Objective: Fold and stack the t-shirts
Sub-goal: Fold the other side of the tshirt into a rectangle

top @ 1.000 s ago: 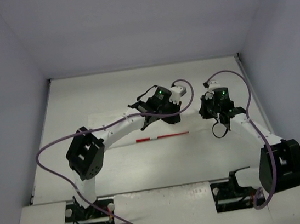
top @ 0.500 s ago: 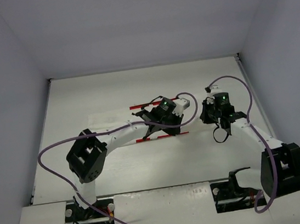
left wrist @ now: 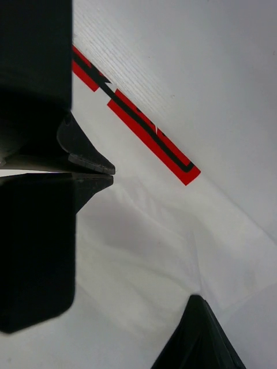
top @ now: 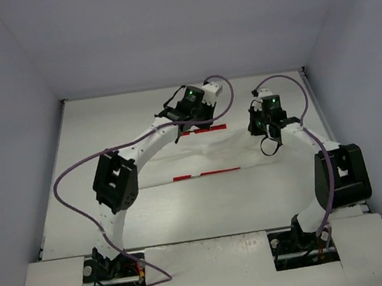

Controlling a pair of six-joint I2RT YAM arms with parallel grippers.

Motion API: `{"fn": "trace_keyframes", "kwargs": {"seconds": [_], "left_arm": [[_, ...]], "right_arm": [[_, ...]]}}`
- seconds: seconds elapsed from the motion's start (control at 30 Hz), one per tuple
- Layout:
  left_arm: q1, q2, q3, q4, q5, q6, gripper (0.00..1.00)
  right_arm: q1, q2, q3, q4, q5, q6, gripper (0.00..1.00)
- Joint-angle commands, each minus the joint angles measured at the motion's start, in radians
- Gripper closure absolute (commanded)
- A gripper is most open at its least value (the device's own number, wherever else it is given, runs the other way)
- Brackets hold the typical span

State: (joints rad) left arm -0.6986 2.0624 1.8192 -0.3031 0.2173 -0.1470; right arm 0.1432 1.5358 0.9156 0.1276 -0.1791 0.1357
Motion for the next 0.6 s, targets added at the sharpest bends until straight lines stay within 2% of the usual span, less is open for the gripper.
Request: {"fn": "trace_keyframes", "kwargs": {"seconds": [0.0,0.13,0.3,0.37,0.43,0.57], "left_arm": [[-0.013,0.061,0.058,0.003,0.007,0.047,1.0],[-0.01,0.079,0.04,0.03,0.03,0.01,1.0],[0.006,0.021,-0.046,0.095,0.026,-0.061,0.99],[0.007,0.001,-0.067,0.104,0.001,-0.076,0.89],[0.011,-0.006,-0.088,0.111,-0.005,-0.106,0.69],[0.016,-0.002,-0.109,0.114,0.031,-0.207,0.52]], "right_arm": [[-0.001,0.062,0.098,0.052,0.0,-0.024,1.0],[0.002,0.101,0.139,0.052,-0.028,-0.049,1.0],[0.006,0.099,0.167,0.062,-0.067,-0.123,1.0],[0.005,0.094,0.17,0.074,-0.07,-0.144,1.0],[0.006,0.093,0.17,0.083,-0.085,-0.162,1.0],[0.009,0.079,0.11,0.084,-0.091,-0.141,1.0]]}}
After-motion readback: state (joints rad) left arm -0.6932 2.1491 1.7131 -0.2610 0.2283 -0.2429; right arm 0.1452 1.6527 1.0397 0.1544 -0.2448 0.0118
